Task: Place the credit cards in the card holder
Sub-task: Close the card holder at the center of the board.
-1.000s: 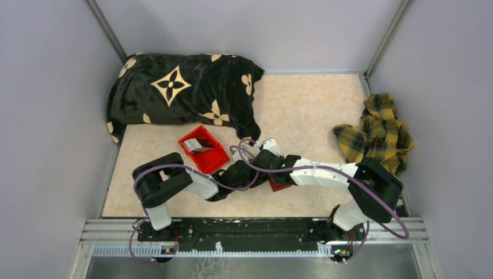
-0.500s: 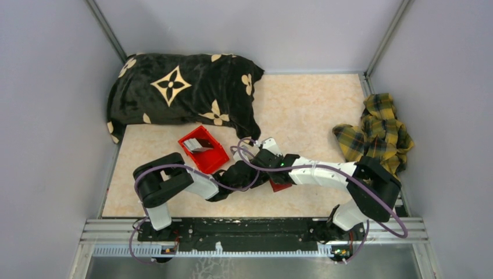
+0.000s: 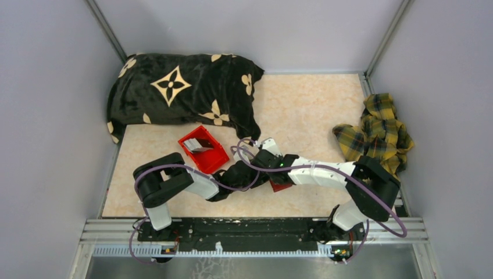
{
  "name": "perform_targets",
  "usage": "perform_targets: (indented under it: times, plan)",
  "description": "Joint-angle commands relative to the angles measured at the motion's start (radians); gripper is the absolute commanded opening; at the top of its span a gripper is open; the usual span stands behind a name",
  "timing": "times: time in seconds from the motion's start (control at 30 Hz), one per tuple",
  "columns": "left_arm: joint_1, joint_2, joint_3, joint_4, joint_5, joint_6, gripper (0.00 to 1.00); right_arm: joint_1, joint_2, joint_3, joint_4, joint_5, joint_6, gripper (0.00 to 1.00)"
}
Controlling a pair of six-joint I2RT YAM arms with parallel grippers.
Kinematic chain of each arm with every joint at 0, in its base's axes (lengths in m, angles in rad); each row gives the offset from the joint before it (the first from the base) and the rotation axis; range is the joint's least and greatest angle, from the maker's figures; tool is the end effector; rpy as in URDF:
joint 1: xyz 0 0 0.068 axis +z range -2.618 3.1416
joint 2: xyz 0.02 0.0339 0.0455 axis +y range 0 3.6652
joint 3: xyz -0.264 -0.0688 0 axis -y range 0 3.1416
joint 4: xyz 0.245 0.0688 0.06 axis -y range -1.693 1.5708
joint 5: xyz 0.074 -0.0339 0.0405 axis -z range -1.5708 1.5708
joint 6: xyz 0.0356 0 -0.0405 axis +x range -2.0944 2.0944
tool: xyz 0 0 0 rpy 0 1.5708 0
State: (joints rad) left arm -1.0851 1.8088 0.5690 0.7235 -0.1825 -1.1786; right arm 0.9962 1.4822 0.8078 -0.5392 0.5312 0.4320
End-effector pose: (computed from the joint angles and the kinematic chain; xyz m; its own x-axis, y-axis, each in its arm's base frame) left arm 0.1520 -0.2741 0.1040 -0.8236 -0.3863 -0.4152 0.0913 0.6322 -0.7694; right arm 0.1576 0.2102 0.1723 -0.7251 -0.4557 -0.5162 -0.3566 0.8898 -0.2846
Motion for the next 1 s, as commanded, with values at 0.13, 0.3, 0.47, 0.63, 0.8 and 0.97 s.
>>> perform_targets:
  times: [0.13, 0.3, 0.47, 0.63, 0.8, 0.97]
  plan:
    - [-0.031, 0.076, -0.03, -0.192, 0.028, 0.019, 0.26, 0.032, 0.049, -0.039, 0.074, -0.092, 0.085, 0.0]
    - [-0.038, 0.076, -0.032, -0.184, 0.019, 0.013, 0.26, 0.032, 0.054, -0.094, 0.106, -0.12, 0.127, 0.0]
    - [-0.049, 0.073, -0.026, -0.186, 0.008, 0.01, 0.25, 0.032, 0.096, -0.141, 0.163, -0.162, 0.154, 0.0]
    - [-0.06, 0.069, -0.029, -0.194, -0.004, 0.001, 0.25, 0.063, 0.136, -0.14, 0.195, -0.181, 0.173, 0.0]
    - [-0.07, 0.067, -0.035, -0.186, -0.02, -0.012, 0.23, 0.137, 0.211, -0.101, 0.17, -0.163, 0.218, 0.0]
    - [-0.075, 0.059, -0.037, -0.188, -0.025, -0.009, 0.23, 0.182, 0.208, -0.119, 0.144, -0.134, 0.307, 0.0]
